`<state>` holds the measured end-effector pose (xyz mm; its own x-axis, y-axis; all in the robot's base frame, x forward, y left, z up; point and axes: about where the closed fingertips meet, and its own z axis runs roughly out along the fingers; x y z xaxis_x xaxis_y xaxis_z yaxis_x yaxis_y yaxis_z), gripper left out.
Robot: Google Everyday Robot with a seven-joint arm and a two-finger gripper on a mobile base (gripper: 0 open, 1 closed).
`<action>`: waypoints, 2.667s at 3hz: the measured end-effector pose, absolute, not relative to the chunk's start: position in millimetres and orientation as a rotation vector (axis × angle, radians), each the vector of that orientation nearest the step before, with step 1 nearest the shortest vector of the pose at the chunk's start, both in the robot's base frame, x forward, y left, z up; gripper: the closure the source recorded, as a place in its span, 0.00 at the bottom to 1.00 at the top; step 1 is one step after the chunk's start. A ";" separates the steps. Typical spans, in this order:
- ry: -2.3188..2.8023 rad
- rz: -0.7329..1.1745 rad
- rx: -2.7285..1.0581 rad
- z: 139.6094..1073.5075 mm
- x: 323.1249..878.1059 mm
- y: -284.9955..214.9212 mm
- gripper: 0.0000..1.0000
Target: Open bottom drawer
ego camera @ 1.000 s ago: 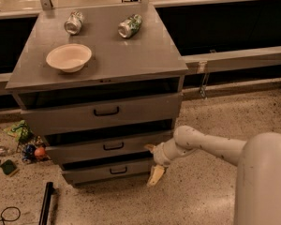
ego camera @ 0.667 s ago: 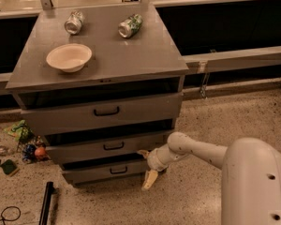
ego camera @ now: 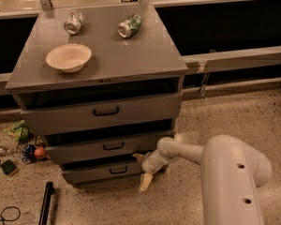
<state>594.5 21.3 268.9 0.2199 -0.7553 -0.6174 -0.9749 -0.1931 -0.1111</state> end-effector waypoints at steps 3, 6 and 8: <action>1.755 0.432 -2.002 200.2 630.3 13.1 0.00; 1.774 0.403 -1.983 176.2 649.5 8.6 0.47; 1.845 0.402 -1.988 189.7 626.3 -14.6 0.99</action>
Offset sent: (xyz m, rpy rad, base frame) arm 0.0486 -0.0147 -0.0607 -0.1476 -0.0767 -0.1491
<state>626.3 -14.6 189.7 0.0885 -0.8801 -0.4664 -0.9944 -0.0510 -0.0924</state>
